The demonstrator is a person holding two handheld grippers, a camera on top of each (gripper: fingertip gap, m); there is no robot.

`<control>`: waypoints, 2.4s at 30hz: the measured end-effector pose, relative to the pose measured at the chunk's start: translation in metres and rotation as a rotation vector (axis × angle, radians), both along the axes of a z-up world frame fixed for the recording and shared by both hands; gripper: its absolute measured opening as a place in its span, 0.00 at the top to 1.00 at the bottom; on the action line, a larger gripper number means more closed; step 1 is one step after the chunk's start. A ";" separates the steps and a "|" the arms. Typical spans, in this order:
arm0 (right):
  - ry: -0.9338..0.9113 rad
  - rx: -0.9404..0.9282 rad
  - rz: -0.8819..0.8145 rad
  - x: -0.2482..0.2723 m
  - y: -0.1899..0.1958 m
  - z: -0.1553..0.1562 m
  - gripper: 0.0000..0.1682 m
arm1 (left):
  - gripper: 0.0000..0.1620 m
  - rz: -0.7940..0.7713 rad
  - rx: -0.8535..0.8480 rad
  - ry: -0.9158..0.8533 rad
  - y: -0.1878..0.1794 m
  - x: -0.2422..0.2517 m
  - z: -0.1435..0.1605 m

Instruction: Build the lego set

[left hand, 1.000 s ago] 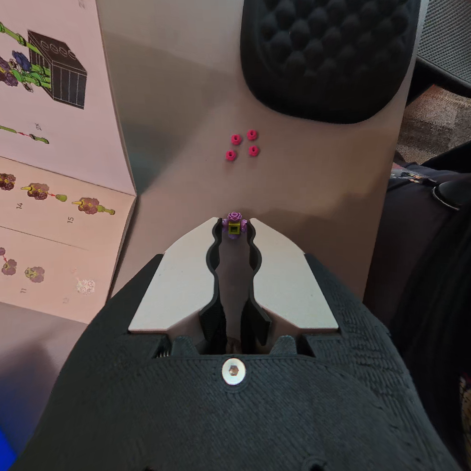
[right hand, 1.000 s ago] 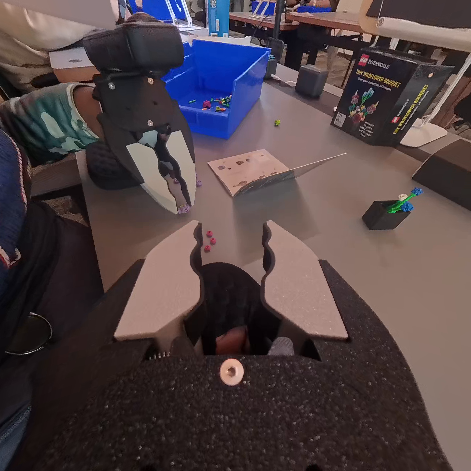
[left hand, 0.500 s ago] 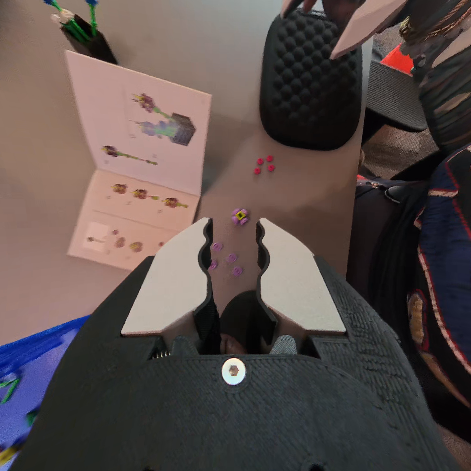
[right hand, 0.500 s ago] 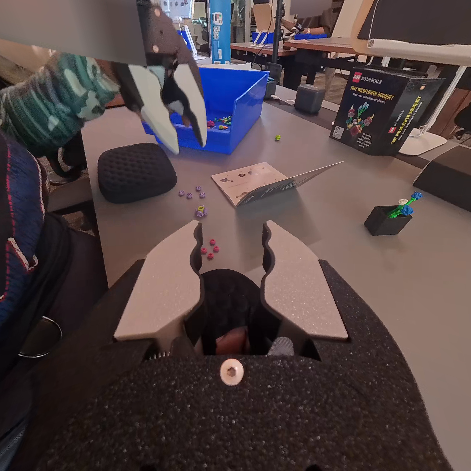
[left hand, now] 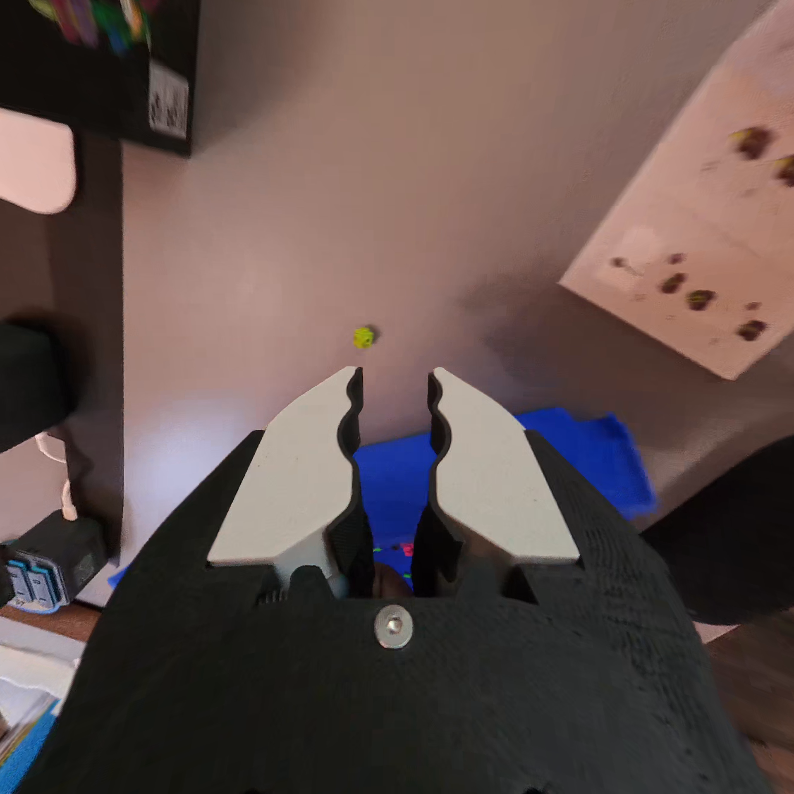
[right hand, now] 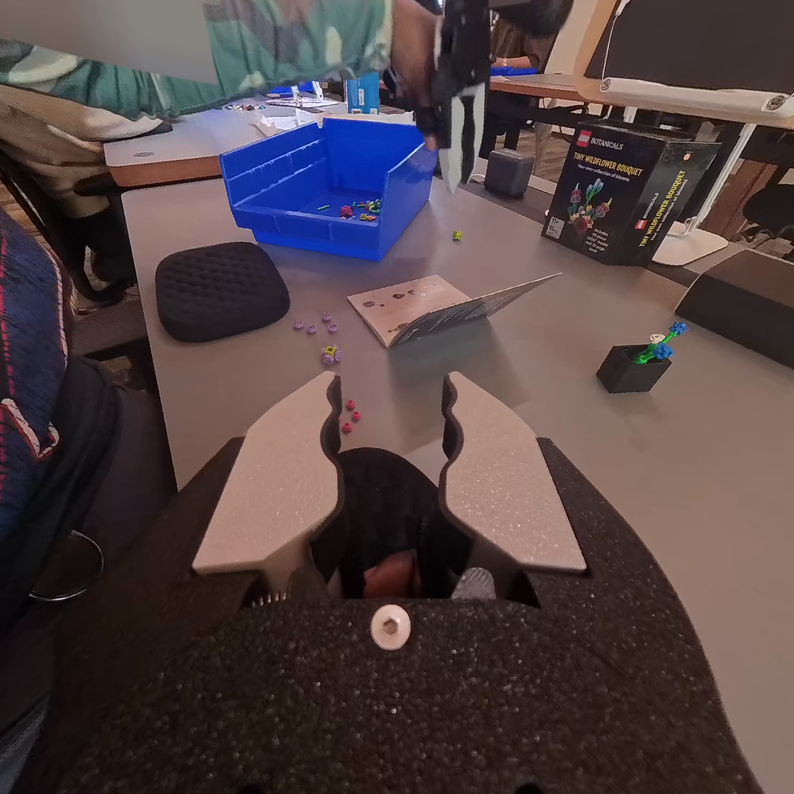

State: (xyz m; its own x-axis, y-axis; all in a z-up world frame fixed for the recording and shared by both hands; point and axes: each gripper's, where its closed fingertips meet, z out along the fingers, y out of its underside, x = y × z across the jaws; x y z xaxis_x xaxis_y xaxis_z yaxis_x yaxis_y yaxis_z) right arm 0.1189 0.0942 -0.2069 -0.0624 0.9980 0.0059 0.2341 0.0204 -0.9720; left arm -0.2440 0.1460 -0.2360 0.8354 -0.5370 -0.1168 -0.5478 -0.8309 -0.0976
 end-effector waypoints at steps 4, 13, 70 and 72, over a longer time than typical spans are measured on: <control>0.011 -0.017 -0.014 0.003 0.005 0.002 0.74 | 0.83 -0.035 -0.093 0.029 0.010 -0.018 -0.037; -0.001 -0.024 -0.023 0.004 0.008 -0.002 0.74 | 0.85 -0.132 -0.179 0.068 0.013 -0.036 -0.064; -0.166 -0.201 0.166 -0.085 -0.085 -0.021 0.93 | 0.93 -0.287 0.970 -0.171 -0.129 0.284 -0.003; -0.172 -0.195 0.176 -0.085 -0.086 -0.022 0.93 | 0.93 -0.294 0.966 -0.179 -0.130 0.284 -0.004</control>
